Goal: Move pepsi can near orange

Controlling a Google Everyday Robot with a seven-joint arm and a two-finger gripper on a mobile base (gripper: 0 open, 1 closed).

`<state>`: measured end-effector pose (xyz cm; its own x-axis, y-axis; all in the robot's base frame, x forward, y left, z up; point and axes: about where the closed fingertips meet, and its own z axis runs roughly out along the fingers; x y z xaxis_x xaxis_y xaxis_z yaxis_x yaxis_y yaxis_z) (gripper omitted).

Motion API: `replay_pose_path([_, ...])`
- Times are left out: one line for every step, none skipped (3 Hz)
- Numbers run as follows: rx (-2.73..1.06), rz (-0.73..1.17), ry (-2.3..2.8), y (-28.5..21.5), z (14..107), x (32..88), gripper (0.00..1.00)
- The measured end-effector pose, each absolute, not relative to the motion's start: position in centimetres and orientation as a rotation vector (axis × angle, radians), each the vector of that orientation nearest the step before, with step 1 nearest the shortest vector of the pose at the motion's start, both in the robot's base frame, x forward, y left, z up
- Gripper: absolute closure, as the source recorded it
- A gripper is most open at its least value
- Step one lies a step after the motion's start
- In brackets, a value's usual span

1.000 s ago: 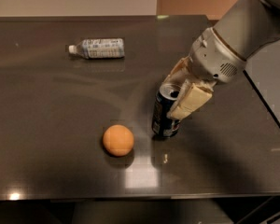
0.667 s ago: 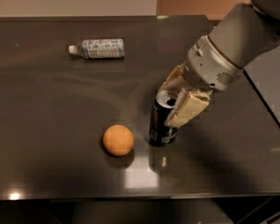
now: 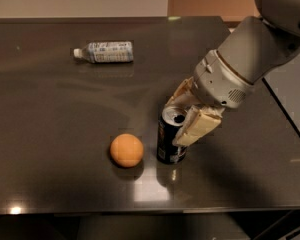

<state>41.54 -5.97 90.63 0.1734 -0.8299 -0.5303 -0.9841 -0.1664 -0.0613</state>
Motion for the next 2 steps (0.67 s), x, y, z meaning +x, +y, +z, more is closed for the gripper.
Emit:
replay_pose_path([-2.084, 0.563, 1.695, -5.71, 90.1, 41.17, 0.0])
replay_pose_path([-2.085, 0.564, 1.695, -5.69, 90.09, 41.16, 0.0])
